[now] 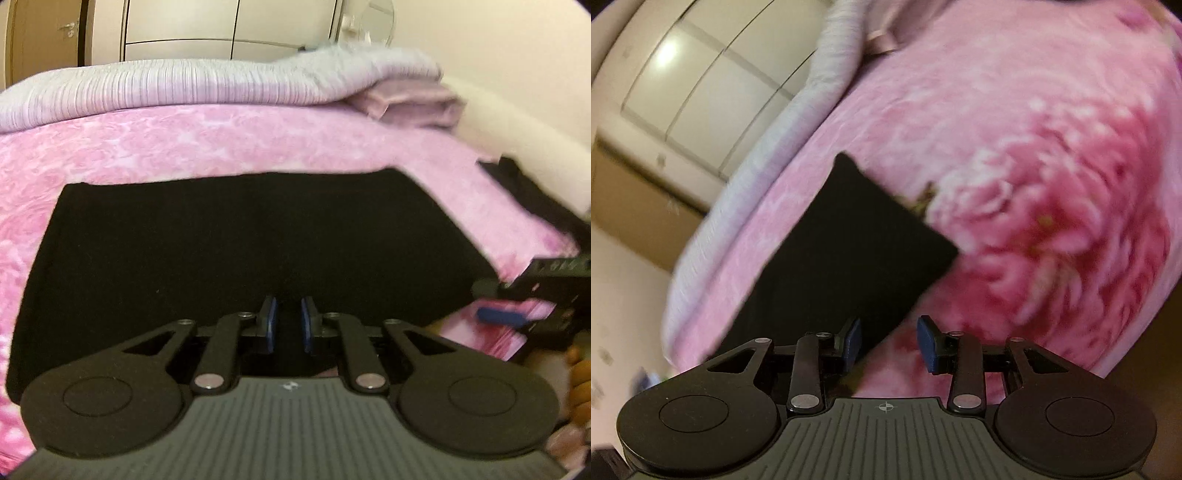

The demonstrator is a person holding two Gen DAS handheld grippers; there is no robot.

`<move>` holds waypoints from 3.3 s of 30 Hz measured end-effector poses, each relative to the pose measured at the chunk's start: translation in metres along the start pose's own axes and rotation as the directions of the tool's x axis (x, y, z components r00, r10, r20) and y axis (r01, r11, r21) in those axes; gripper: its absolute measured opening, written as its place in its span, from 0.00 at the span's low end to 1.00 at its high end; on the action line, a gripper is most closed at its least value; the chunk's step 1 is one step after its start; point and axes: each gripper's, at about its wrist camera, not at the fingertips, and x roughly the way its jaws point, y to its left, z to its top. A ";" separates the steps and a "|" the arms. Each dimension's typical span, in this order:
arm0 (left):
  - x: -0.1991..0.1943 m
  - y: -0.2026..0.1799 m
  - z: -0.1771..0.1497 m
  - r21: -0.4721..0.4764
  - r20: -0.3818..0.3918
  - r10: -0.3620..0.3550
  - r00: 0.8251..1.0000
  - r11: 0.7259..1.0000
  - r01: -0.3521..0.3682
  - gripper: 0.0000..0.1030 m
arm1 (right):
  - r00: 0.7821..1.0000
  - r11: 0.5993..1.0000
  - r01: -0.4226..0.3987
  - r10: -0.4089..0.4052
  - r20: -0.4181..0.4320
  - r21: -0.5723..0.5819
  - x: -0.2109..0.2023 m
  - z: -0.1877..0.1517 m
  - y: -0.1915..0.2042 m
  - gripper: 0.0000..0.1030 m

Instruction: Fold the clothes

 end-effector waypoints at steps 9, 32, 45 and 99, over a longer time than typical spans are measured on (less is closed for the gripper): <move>0.010 0.005 -0.001 -0.064 -0.017 -0.017 1.000 0.998 0.016 0.11 | 0.996 0.978 -0.086 0.080 0.038 0.192 0.005 0.016 -0.026 0.42; -0.009 0.062 0.013 -0.299 -0.013 0.043 0.999 0.953 -0.045 0.11 | 0.983 0.936 0.166 -0.133 0.124 -0.310 0.017 0.010 0.055 0.08; -0.073 0.161 -0.027 -0.630 0.041 0.043 0.998 0.777 -0.008 0.11 | 0.994 0.257 0.039 0.087 0.064 -0.966 0.042 -0.156 0.197 0.08; 0.001 0.229 0.034 -0.701 0.101 -0.227 0.969 0.675 0.231 0.13 | 0.862 0.828 -0.222 -0.080 -0.501 -0.515 0.184 -0.027 0.255 0.54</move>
